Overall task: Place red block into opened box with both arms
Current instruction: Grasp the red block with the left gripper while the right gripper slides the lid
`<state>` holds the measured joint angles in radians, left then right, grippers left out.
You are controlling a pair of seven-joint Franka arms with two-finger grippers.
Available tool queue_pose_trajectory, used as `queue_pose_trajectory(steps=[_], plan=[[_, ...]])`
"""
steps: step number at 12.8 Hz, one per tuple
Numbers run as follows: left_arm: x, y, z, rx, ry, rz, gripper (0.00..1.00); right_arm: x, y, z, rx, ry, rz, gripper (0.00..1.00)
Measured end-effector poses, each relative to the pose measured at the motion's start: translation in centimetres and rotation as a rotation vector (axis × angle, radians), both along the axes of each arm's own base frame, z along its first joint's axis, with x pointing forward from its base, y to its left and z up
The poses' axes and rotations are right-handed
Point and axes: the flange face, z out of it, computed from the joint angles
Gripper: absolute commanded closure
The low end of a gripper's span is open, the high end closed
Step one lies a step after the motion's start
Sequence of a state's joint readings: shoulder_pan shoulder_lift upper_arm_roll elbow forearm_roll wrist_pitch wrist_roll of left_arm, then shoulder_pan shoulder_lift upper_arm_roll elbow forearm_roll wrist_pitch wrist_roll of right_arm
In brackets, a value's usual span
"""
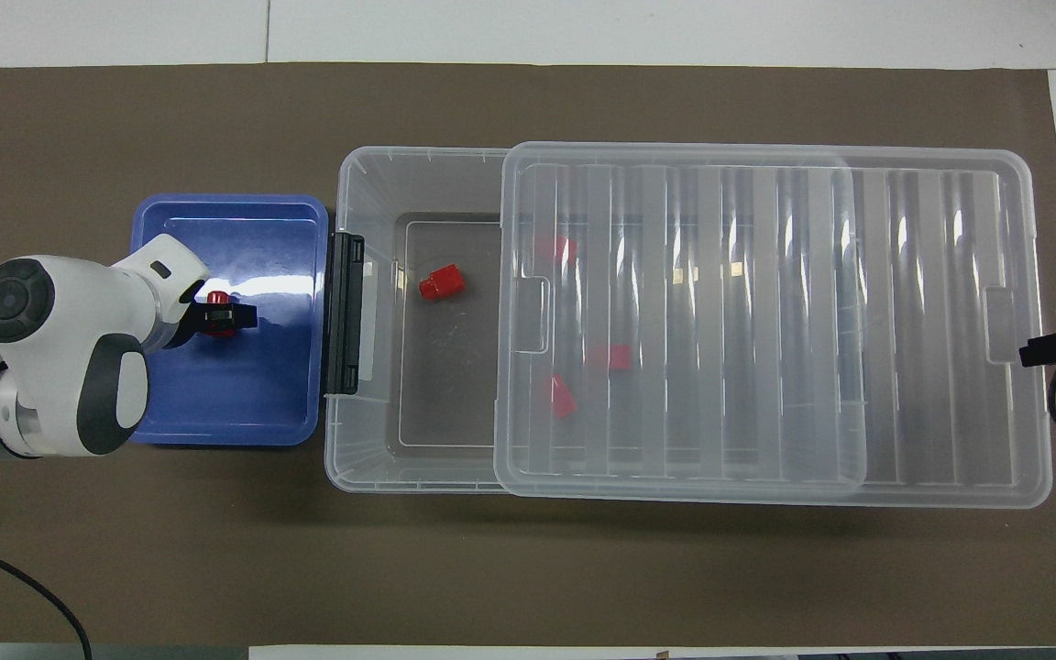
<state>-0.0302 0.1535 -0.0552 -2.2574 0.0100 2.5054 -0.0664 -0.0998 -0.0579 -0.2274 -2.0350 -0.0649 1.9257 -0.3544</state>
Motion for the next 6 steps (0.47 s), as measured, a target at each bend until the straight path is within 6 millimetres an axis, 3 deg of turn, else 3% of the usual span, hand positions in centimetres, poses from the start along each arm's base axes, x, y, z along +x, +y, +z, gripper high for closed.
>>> queue_pose_trajectory(steps=[6], plan=[[-0.5,0.1,0.7,-0.001,0.039,0.083,1.00,-0.8,-2.3,0.0,-0.004,-0.002,0.026,0.00]])
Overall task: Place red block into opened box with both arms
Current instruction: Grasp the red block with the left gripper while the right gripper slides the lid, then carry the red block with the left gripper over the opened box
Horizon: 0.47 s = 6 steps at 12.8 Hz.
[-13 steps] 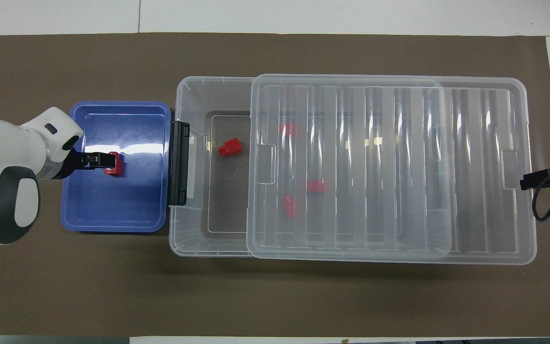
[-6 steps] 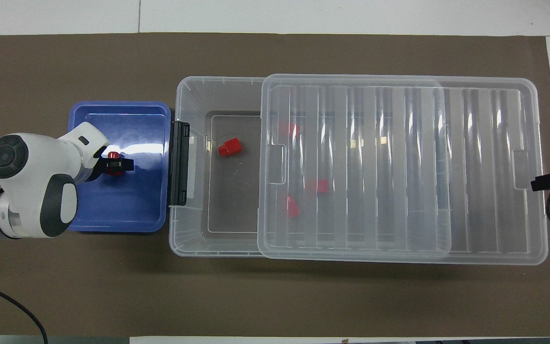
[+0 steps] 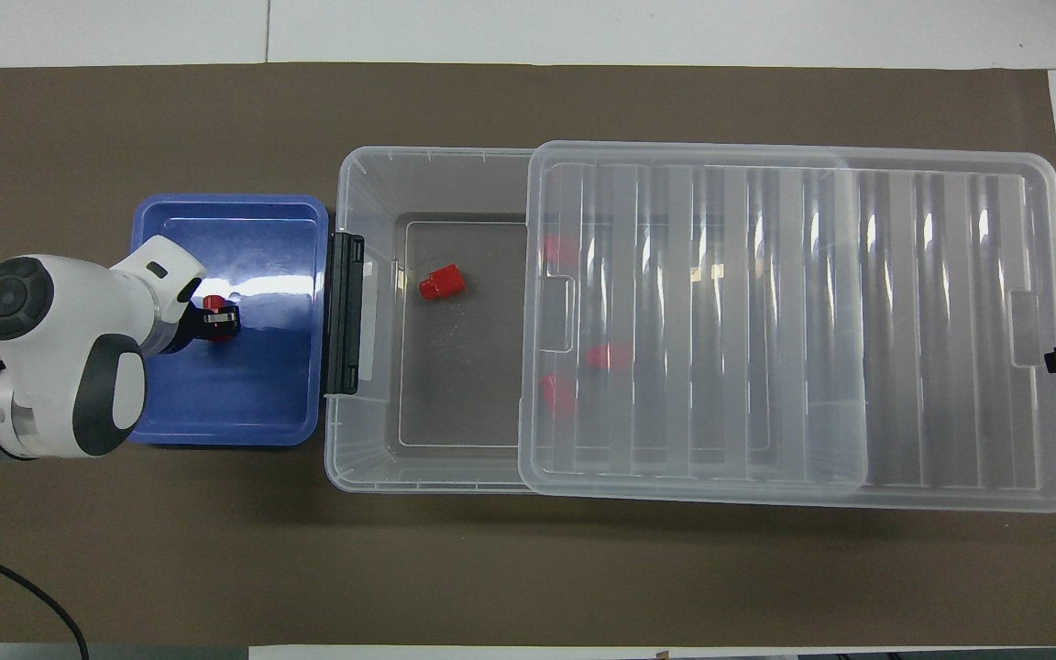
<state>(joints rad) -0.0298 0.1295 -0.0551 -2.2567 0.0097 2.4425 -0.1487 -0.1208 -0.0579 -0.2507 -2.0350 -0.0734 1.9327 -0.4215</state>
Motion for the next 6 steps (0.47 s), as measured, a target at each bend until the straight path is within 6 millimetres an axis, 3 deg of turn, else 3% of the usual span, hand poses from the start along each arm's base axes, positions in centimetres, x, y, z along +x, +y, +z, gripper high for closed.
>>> queue_pose_trajectory(steps=[2,6], plan=[[-0.4,0.0,2.6,0.003,0.000,0.002,1.00,-0.3,-0.9,0.0,0.001,0.000,0.007,0.00],[-0.2,-0.6,12.8,0.011,0.004,0.017,1.00,-0.7,-2.1,0.1,-0.001,-0.012,0.025,0.00]])
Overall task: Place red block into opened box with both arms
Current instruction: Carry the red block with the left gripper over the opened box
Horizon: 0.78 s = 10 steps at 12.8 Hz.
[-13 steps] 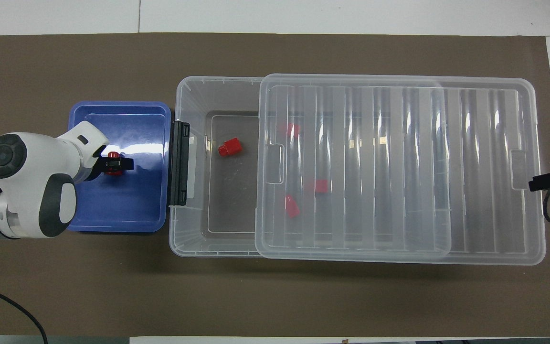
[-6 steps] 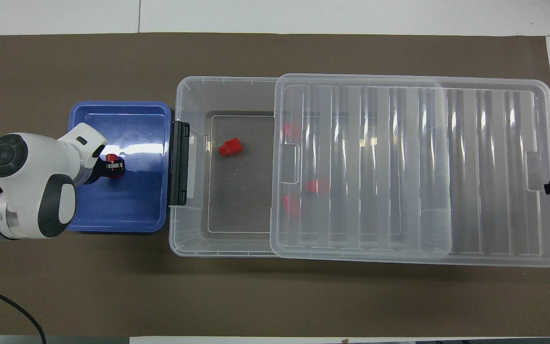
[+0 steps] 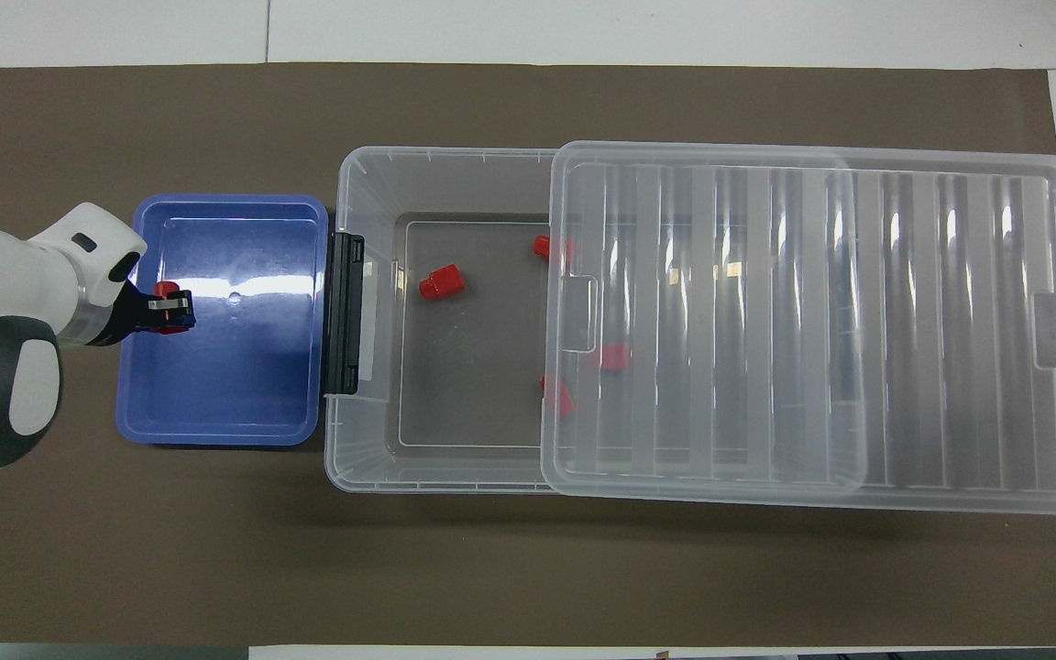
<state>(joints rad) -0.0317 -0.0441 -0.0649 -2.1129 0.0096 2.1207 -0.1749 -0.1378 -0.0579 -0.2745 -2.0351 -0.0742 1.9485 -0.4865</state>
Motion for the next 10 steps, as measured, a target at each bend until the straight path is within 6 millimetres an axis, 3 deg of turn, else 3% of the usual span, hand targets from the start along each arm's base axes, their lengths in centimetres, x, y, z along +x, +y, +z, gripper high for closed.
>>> queue_pose_trajectory(steps=[2,4,7,10], plan=[[-0.1,-1.7,5.4,0.001,-0.010,0.003,1.00,0.0,-0.1,0.0,0.000,0.000,-0.001,0.00],[-0.5,-6.2,8.5,-0.008,-0.036,0.024,1.00,0.1,-0.1,0.2,-0.002,-0.004,0.000,0.00],[-3.1,-15.7,8.9,-0.031,-0.055,0.017,1.00,1.2,0.5,2.2,-0.008,0.001,0.015,0.00],[-5.6,-23.0,8.3,-0.070,-0.080,0.043,1.00,3.6,4.6,5.9,-0.011,0.026,0.006,0.00]])
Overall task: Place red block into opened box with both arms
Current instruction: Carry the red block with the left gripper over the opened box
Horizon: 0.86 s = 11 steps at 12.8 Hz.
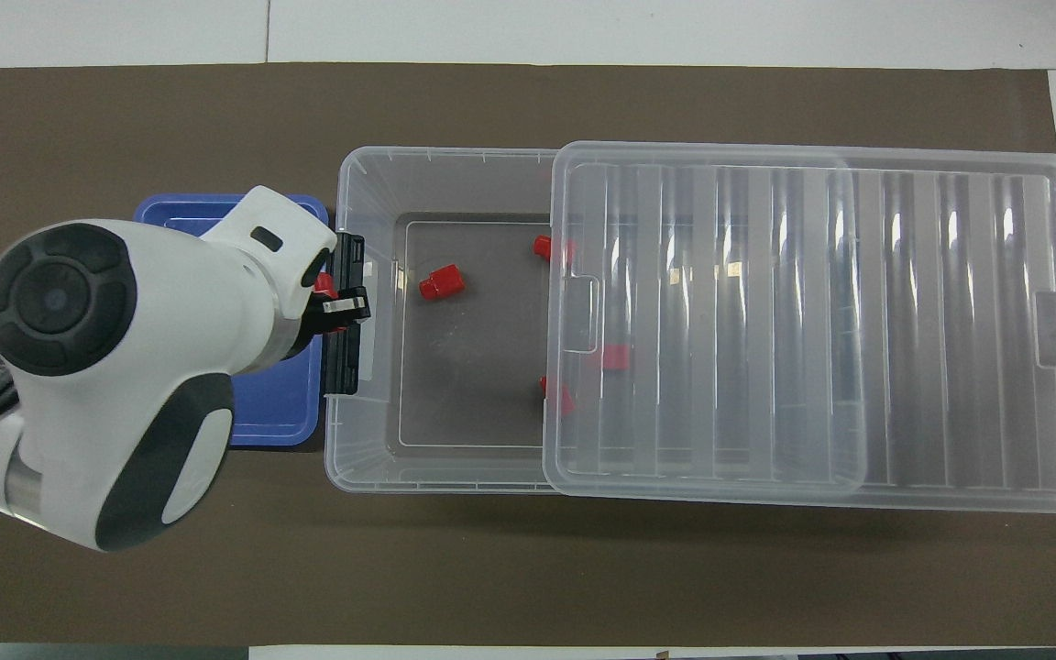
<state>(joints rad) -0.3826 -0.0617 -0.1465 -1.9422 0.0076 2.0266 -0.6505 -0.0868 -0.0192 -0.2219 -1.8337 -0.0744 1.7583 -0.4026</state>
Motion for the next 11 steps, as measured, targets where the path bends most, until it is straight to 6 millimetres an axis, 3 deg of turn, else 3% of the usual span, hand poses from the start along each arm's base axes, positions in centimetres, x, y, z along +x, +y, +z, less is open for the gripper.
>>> queue_pose_trajectory(steps=[3,5,7,11], plan=[[-1.6,-6.0,-3.4,-0.034,0.011,0.047,1.00,1.3,6.2,4.9,0.016,0.010,-0.074,0.00],[-1.9,-8.0,-7.0,-0.027,0.043,0.063,1.00,1.3,8.5,7.5,0.049,0.005,-0.136,0.00],[-2.3,-9.0,-10.6,-0.020,0.067,0.070,1.00,1.1,9.7,8.6,0.053,0.021,-0.174,0.00],[-2.4,-8.8,-16.1,-0.010,0.093,0.077,1.00,1.0,10.5,8.1,0.052,0.060,-0.182,0.00]])
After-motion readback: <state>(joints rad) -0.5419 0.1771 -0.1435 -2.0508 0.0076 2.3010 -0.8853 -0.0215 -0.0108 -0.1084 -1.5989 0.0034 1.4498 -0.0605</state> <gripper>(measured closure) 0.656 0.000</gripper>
